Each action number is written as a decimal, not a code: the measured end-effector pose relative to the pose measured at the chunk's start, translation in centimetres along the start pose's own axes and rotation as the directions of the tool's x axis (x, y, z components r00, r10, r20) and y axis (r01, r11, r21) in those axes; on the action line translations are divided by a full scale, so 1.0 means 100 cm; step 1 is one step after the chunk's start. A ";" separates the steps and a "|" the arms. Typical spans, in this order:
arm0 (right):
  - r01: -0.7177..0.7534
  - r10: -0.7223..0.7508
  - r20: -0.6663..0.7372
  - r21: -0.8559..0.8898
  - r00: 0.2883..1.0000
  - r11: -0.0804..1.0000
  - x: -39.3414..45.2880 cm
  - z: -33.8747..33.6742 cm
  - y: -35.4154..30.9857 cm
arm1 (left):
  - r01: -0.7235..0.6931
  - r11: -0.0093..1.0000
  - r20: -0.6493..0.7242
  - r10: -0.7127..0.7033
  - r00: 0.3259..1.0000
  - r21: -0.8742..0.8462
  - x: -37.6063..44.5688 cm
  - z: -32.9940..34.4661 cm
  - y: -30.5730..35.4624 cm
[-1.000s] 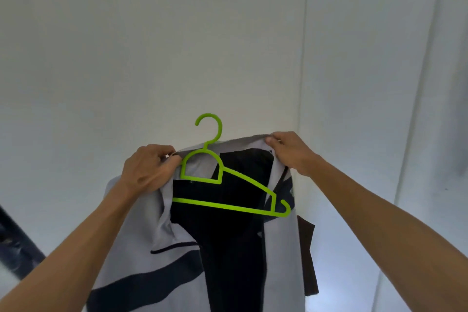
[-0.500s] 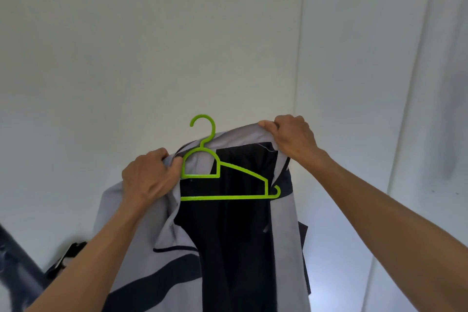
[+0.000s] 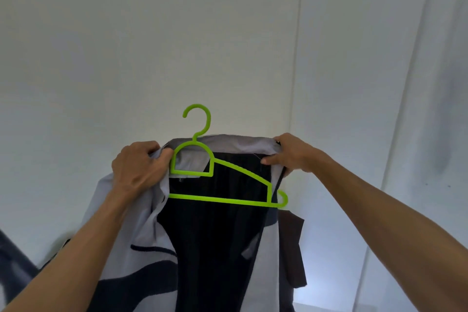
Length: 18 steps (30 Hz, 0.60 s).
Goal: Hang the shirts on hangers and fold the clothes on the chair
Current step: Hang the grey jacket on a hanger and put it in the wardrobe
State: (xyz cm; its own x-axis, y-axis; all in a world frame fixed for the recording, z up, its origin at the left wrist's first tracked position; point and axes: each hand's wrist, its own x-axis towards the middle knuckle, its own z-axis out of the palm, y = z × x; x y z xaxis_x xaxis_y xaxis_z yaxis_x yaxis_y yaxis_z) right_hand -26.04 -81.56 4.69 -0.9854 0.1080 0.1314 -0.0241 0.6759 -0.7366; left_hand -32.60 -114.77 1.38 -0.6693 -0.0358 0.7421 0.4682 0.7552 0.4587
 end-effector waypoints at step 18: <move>0.204 -0.217 -0.163 -0.094 0.962 0.975 -0.015 0.038 -0.055 | 0.050 0.961 -0.033 -0.042 0.999 0.273 -0.015 0.019 0.009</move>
State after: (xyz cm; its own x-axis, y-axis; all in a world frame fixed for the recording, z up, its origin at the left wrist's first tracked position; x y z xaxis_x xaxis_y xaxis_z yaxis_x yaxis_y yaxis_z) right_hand -25.03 -88.20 6.03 -0.9158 0.0763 0.3944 -0.2083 0.7493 -0.6286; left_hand -32.30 -112.81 -0.21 -0.6689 -0.0897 0.7379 0.2586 0.9026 0.3442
